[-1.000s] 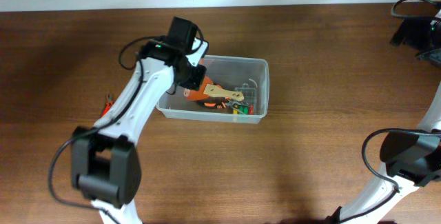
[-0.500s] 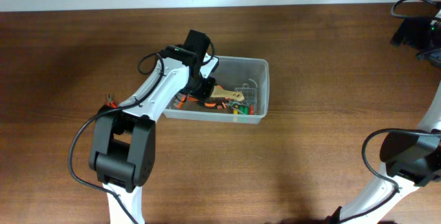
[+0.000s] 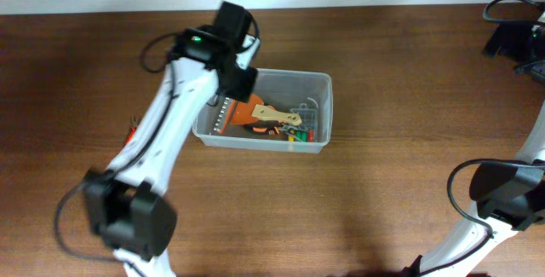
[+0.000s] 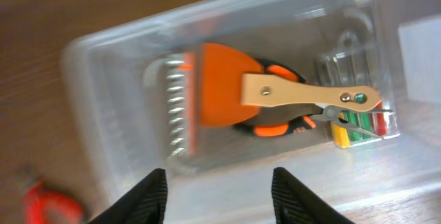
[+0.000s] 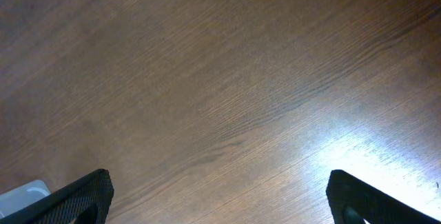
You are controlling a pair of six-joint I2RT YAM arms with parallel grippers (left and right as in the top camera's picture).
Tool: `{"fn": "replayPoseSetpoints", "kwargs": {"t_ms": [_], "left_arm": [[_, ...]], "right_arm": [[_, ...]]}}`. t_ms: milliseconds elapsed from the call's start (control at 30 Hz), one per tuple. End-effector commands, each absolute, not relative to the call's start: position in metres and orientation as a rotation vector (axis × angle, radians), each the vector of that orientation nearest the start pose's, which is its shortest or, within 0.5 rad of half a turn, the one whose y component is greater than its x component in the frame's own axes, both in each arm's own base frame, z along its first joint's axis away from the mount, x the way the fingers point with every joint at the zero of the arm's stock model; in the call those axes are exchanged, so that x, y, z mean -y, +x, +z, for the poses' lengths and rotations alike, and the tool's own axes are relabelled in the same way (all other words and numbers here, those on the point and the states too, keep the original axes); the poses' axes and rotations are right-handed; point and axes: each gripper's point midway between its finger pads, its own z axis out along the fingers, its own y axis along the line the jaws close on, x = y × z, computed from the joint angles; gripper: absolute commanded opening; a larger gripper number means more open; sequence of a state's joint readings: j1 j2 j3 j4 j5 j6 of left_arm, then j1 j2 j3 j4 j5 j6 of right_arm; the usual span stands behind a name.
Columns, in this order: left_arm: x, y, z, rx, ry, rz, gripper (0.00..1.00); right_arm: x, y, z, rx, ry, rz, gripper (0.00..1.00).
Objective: Pack container
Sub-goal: 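Open left gripper and move it toward the red-black pliers, then lower left gripper onto the red-black pliers handle and grasp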
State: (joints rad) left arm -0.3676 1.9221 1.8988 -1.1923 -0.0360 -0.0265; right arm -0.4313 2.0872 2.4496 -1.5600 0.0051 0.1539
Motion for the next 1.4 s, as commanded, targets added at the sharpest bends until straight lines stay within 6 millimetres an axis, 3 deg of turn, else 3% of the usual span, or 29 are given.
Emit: {"fn": "replayPoseSetpoints", "kwargs": {"t_ms": [0,133,267,333,433,733,833,867,1033,1200,1367], "left_arm": [[0.100,0.406,0.244,-2.663,0.175,0.077,0.53],[0.056,0.380,0.253,-2.728,-0.098,0.095,0.57],[0.019,0.363,0.242,-2.799,-0.346,0.129,0.58],[0.008,0.360,0.231,-2.812,-0.461,0.136,0.70],[-0.004,0.354,0.206,-2.838,-0.605,0.154,0.75],[-0.037,0.332,0.118,-2.925,-0.771,0.213,0.76],[-0.053,0.322,0.100,-2.933,-0.856,0.210,0.91],[-0.057,0.321,0.096,-2.928,-0.878,0.205,0.91],[-0.073,0.329,0.087,-2.863,-0.949,0.170,0.94],[-0.069,0.353,0.088,-2.776,-0.949,0.072,0.98],[-0.068,0.367,0.086,-2.696,-1.045,0.019,0.94]], "right_arm": [[0.186,0.407,0.258,-2.651,0.800,-0.075,0.99],[0.186,0.407,0.258,-2.651,0.800,-0.075,0.99],[0.186,0.407,0.258,-2.651,0.800,-0.075,0.99],[0.186,0.407,0.258,-2.651,0.800,-0.075,0.99],[0.186,0.407,0.258,-2.651,0.800,-0.075,0.99],[0.186,0.407,0.258,-2.651,0.800,-0.075,0.99],[0.186,0.407,0.258,-2.651,0.800,-0.075,0.99],[0.186,0.407,0.258,-2.651,0.800,-0.075,0.99],[0.186,0.407,0.258,-2.651,0.800,-0.075,0.99],[0.186,0.407,0.258,-2.650,0.800,-0.075,0.99],[0.186,0.407,0.258,-2.651,0.800,-0.075,0.99]]}}
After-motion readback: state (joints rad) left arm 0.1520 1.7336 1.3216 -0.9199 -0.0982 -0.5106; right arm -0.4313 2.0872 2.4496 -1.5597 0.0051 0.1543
